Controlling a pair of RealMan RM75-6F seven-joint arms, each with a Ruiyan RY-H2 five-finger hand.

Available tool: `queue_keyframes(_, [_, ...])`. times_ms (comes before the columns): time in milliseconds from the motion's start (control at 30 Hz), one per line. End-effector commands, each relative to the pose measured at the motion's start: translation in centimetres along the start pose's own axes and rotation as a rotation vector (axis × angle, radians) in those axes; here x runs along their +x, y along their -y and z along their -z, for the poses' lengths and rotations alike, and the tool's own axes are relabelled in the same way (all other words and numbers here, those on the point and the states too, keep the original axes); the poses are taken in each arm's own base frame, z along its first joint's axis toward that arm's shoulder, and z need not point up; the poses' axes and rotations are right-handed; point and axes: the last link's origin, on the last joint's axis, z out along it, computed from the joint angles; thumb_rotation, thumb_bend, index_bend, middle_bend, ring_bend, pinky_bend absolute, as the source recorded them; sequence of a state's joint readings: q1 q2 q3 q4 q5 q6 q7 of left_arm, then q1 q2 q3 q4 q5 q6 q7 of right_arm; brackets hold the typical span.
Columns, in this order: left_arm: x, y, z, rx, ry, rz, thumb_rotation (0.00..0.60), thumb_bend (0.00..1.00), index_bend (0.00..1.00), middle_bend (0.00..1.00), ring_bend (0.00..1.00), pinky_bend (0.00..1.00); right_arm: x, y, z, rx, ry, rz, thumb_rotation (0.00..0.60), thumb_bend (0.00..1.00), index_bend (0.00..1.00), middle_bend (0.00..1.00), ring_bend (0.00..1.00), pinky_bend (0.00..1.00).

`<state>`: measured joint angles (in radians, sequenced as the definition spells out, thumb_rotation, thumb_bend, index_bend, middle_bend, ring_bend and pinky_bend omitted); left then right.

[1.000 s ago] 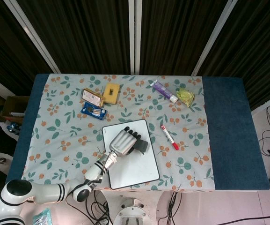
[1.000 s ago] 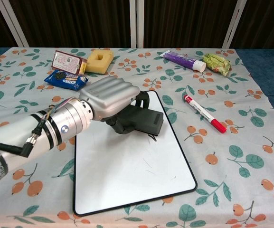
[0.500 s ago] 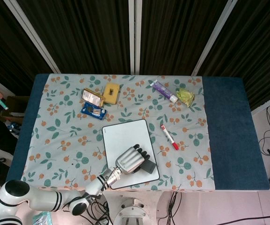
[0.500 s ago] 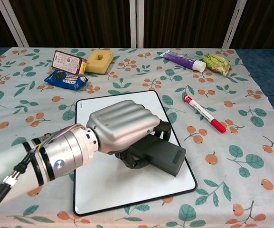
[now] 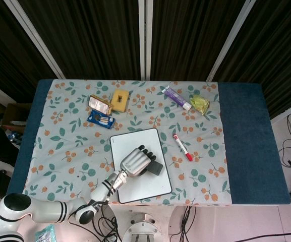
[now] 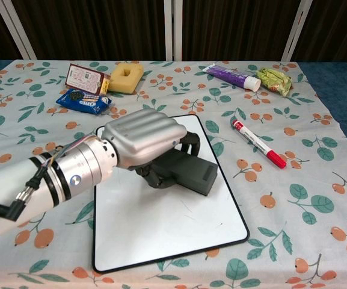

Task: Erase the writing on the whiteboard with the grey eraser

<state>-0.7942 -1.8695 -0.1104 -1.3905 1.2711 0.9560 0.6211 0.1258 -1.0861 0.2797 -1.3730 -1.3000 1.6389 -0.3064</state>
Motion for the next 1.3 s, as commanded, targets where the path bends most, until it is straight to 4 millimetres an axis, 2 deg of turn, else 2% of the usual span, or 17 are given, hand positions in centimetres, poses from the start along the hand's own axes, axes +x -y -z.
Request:
queue_keyframes(33, [0.1,2.2,-0.4,0.073,-0.012,-0.007,0.6,0.46,0.62,0.64,0.54,0.28,0.0,0.0,0.0,-0.001,0.002,-0.001,0.6,0.37,0.0,0.0,0.0,0.0])
queue_keyframes(267, [-0.4,6.4,-1.4,0.22,-0.014,0.001,0.6,0.46,0.62,0.64,0.54,0.28,0.0,0.5,0.1,0.012,-0.002,-0.008,0.6,0.37,0.0,0.0,0.0,0.0])
queue_keyframes(533, [2.1,9.8,-1.0,0.294,-0.144,0.061,0.6,0.46,0.62,0.64,0.54,0.28,0.1,0.7,0.0,0.012,-0.002,-0.01,0.6,0.37,0.0,0.0,0.0,0.0])
queue_keyframes(667, [2.5,11.5,0.9,0.32,-0.162,0.057,0.6,0.46,0.62,0.64,0.55,0.29,-0.1,0.9,0.0,0.015,0.003,-0.013,0.6,0.37,0.0,0.0,0.0,0.0])
queue_keyframes(1000, [1.0,17.1,7.8,0.439,-0.114,0.06,0.6,0.46,0.62,0.64,0.55,0.28,-0.4,1.3,0.0,0.02,0.01,-0.018,0.6,0.37,0.0,0.0,0.0,0.0])
queue_keyframes(1133, [0.1,18.0,9.2,0.456,-0.08,0.064,0.6,0.45,0.61,0.64,0.54,0.28,-0.4,1.2,0.1,0.014,0.012,-0.02,0.6,0.37,0.0,0.0,0.0,0.0])
queue_keyframes(1300, [-1.2,18.5,9.5,0.469,-0.057,0.049,0.6,0.44,0.6,0.63,0.53,0.28,-0.6,1.1,0.3,0.01,0.018,-0.017,0.6,0.37,0.0,0.0,0.0,0.0])
